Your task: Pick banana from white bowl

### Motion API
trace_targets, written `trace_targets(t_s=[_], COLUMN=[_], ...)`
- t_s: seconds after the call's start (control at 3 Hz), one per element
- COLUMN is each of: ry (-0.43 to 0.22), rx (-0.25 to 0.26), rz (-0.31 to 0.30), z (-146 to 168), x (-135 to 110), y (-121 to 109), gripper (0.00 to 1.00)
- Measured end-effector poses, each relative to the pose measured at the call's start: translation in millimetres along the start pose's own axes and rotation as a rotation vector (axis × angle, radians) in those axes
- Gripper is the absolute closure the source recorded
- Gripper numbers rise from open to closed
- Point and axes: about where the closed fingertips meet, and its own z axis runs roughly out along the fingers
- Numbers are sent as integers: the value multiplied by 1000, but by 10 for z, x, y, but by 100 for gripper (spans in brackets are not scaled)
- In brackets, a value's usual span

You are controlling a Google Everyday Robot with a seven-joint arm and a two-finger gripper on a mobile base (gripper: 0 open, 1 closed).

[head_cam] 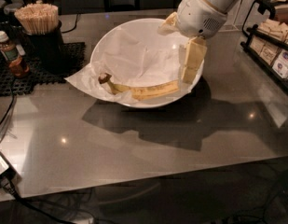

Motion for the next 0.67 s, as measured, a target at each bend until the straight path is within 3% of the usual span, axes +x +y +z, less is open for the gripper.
trace_targets(t_s=[0.33, 0.67], ry=[41, 36], rx=[-88, -75], rz=[-42, -43], z=[327, 337], x=[-127, -143], y=[131, 96], gripper=[0, 0])
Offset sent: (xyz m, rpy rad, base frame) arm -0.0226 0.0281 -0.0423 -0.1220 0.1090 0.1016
